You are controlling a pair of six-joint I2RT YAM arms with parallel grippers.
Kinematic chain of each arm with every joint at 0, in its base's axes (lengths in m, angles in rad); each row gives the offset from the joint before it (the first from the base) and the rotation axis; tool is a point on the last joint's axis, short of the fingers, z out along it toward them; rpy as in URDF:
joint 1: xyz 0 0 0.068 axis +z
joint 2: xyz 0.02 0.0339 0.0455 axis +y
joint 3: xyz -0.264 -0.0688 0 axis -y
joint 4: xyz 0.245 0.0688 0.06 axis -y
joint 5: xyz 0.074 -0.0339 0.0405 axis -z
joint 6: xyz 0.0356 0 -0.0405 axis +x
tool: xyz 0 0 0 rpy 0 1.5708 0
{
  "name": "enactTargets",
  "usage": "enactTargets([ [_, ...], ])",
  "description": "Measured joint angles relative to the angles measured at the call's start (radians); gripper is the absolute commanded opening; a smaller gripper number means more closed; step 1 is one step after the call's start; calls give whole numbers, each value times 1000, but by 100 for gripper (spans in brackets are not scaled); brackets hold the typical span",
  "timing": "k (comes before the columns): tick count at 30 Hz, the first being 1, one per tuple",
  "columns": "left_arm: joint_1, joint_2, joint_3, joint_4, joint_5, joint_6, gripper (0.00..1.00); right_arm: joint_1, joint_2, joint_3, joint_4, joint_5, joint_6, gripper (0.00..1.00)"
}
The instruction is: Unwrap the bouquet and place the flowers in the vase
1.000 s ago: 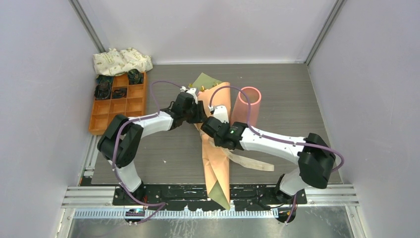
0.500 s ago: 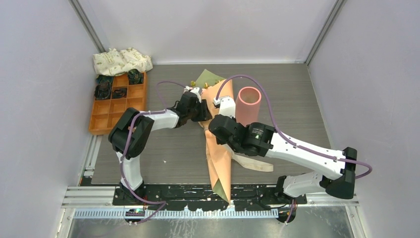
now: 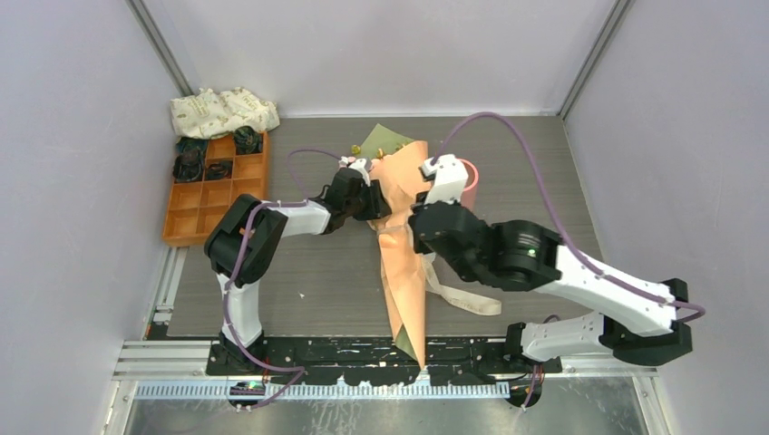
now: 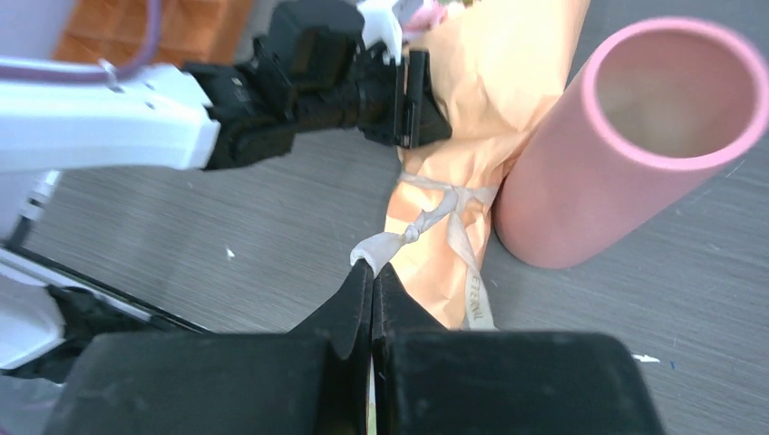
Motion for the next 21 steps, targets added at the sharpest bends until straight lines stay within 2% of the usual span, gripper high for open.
enactTargets([
  [4, 0, 3, 2, 5, 0, 0, 44, 16, -69, 61, -27, 43, -16, 1],
  [10, 0, -43, -8, -51, -6, 8, 46, 16, -130, 61, -95, 95, -8, 1],
  [14, 0, -177, -39, -176, -9, 37, 53, 16, -172, 7, -121, 115, 31, 1],
  [18, 0, -360, -58, -254, 8, 80, 66, 16, -230, -63, -165, 126, 78, 1],
  [21, 0, -494, -80, -267, 57, 115, 69, 16, -256, -100, -187, 129, 108, 1],
])
